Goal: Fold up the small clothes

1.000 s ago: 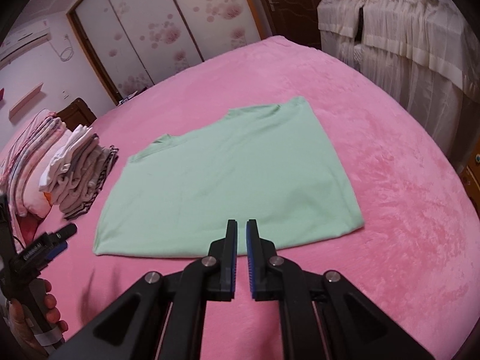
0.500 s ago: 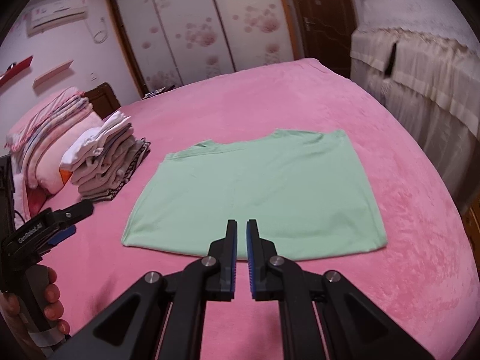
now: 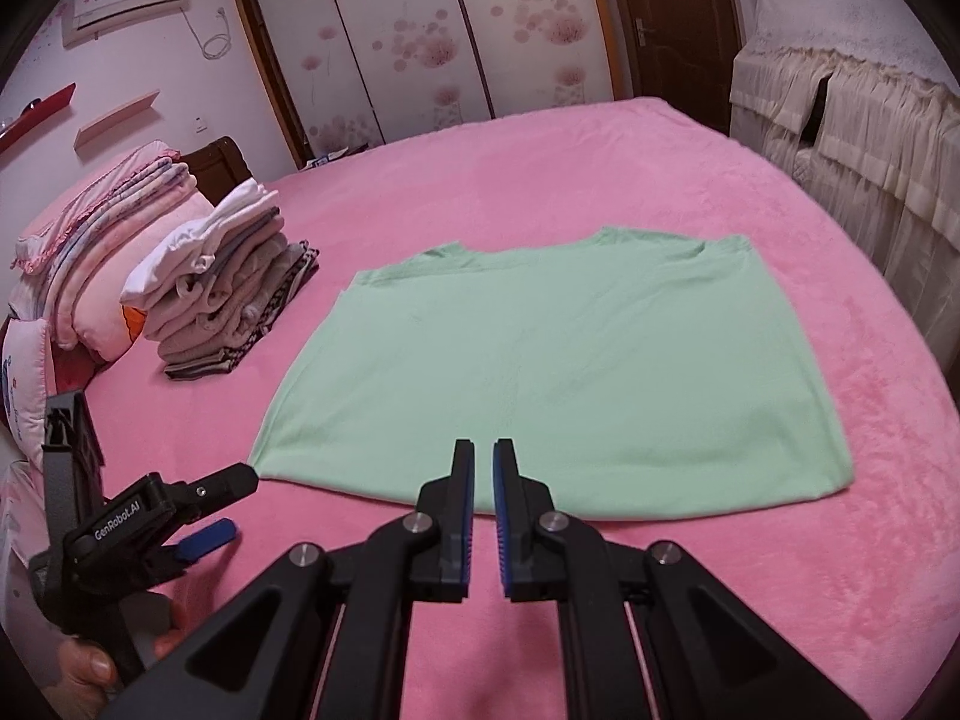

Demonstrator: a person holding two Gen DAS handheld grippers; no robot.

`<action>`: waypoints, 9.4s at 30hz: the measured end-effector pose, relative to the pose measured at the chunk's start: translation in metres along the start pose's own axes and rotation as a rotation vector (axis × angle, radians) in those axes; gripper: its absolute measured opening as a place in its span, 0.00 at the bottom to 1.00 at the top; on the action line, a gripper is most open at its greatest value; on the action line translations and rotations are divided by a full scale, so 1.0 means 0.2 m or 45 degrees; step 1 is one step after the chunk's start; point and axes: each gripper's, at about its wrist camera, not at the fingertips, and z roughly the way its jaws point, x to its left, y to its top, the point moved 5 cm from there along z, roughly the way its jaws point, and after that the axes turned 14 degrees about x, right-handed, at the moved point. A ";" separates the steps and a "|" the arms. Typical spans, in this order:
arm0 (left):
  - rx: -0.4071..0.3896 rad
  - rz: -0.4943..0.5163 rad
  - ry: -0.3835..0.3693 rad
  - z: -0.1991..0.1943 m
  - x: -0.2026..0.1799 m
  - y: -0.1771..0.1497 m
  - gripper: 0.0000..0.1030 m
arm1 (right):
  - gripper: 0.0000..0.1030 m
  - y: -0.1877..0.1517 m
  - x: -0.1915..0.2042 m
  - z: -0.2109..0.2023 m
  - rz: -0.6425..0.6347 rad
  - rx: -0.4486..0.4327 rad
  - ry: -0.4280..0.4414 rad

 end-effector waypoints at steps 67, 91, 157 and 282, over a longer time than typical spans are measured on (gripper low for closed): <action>0.186 1.253 0.394 1.16 -1.65 -0.36 0.11 | 0.06 -0.04 -1.19 -0.08 0.539 -0.036 -0.186; 0.384 0.836 -0.056 0.88 -1.74 -0.32 0.68 | 0.06 -0.12 -1.26 -0.20 0.529 -0.098 -0.125; 0.117 0.202 -0.059 0.36 -0.41 0.12 0.70 | 0.07 0.30 -0.10 0.45 -0.511 0.096 -0.209; 0.216 0.726 0.170 0.72 -1.18 0.07 0.57 | 0.21 0.21 -0.87 0.12 -0.028 0.088 -0.084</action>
